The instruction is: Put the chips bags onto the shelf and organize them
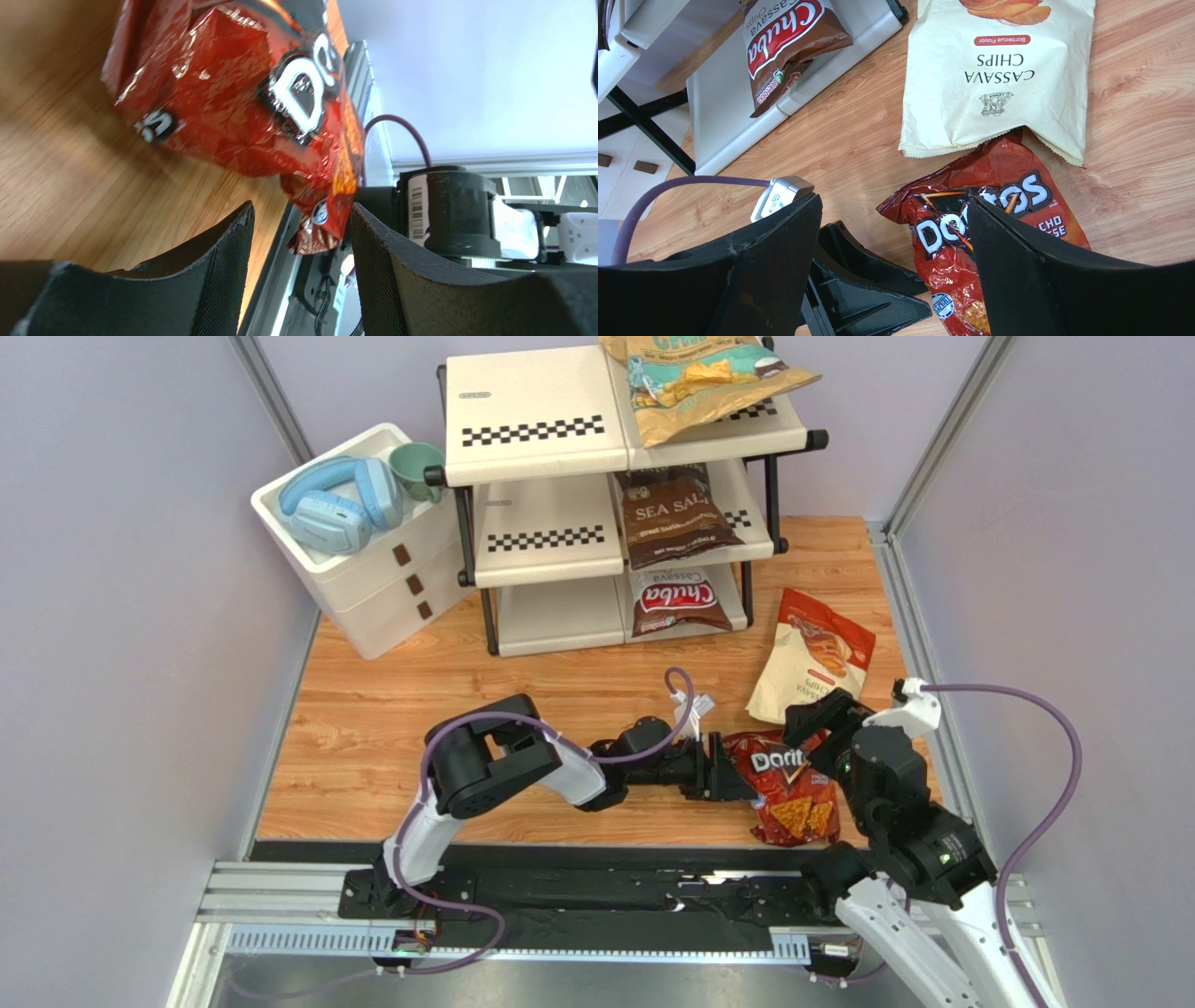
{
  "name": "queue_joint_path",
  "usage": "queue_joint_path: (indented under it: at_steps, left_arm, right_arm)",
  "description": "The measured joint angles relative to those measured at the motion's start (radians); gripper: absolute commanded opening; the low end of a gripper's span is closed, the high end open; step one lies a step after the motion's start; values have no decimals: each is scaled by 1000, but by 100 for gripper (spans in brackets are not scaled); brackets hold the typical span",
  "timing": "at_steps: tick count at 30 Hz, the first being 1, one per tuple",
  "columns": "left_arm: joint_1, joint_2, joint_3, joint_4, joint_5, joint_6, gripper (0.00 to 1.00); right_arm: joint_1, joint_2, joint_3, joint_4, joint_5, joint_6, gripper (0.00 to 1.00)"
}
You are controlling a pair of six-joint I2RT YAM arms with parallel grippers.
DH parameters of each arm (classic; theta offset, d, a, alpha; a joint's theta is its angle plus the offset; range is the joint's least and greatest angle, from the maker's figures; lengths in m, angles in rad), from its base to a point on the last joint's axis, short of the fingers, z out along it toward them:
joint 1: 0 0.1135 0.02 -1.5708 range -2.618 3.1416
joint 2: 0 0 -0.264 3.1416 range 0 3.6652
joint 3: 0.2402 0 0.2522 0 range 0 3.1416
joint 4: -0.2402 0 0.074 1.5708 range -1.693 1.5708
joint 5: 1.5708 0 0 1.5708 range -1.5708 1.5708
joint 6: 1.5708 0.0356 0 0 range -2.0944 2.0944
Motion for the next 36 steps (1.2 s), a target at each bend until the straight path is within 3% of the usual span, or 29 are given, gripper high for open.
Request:
queue_joint_path:
  at_steps: [17, 23, 26, 28, 30, 36]
  left_arm:
    - [-22, 95, 108, 6, 6, -37, 59]
    - [-42, 111, 179, -3, -2, -39, 52]
    - [-46, 116, 199, -8, -14, -39, 42]
    - [-46, 118, 200, -9, -25, -43, 17]
    - [-46, 122, 199, -12, -36, -52, 0]
    - [-46, 119, 124, 7, -66, -61, 0]
  right_arm:
    - [0, -21, -2, 0, 1, 0, 81]
    - [0, -21, -2, 0, 1, 0, 81]
    - [0, -18, -2, 0, 1, 0, 81]
    - [0, -17, -2, 0, 0, 0, 81]
    - [0, -16, -2, 0, 0, 0, 81]
    - [0, -14, -2, 0, 0, 0, 82]
